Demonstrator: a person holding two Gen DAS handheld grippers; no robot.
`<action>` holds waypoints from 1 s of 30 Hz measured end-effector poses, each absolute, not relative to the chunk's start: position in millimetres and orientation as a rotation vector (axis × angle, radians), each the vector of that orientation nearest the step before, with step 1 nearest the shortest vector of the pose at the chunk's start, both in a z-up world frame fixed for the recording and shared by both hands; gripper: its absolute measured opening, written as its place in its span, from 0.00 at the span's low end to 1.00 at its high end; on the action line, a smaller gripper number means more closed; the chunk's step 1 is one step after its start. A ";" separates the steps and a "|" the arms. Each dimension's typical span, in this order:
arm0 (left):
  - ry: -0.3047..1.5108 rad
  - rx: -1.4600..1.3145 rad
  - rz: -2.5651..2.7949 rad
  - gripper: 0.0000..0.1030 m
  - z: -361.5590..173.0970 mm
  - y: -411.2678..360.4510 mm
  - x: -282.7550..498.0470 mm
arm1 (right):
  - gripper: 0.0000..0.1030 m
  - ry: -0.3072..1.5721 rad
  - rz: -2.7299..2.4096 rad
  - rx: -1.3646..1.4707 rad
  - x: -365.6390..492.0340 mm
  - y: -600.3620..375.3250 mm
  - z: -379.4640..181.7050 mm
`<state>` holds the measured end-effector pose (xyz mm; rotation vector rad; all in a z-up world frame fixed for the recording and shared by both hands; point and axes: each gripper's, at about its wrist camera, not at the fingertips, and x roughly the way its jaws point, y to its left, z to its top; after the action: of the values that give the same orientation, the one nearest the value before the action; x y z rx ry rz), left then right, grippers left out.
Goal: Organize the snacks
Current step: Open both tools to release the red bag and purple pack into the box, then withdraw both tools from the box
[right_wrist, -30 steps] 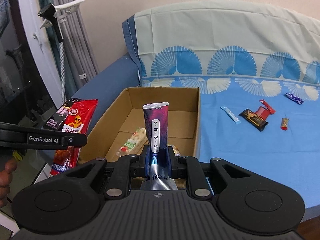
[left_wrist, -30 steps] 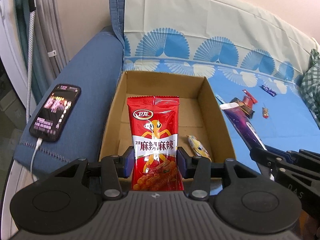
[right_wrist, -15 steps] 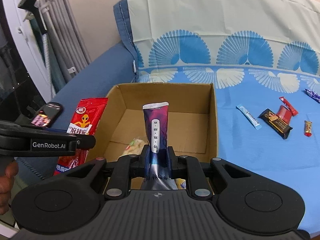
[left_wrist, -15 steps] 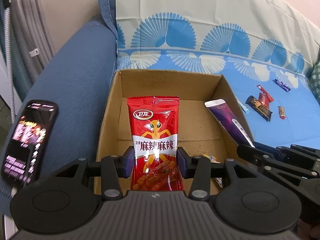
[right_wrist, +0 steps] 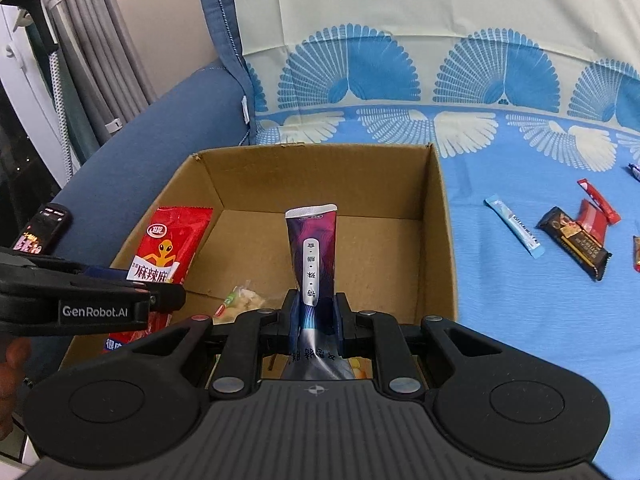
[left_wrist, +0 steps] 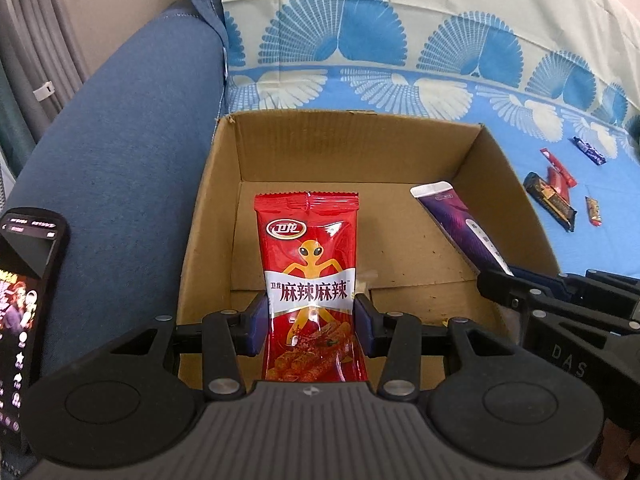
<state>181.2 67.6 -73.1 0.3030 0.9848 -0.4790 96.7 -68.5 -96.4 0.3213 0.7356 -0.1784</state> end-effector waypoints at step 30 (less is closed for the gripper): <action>0.880 0.188 -0.335 1.00 4.9 159.1 -36.3 | 0.92 0.629 -0.117 0.222 -103.6 13.3 -7.9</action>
<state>-36.3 159.1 4.9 0.1882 0.8800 -0.3351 -103.6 13.3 -7.9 0.2224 0.6292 -0.1170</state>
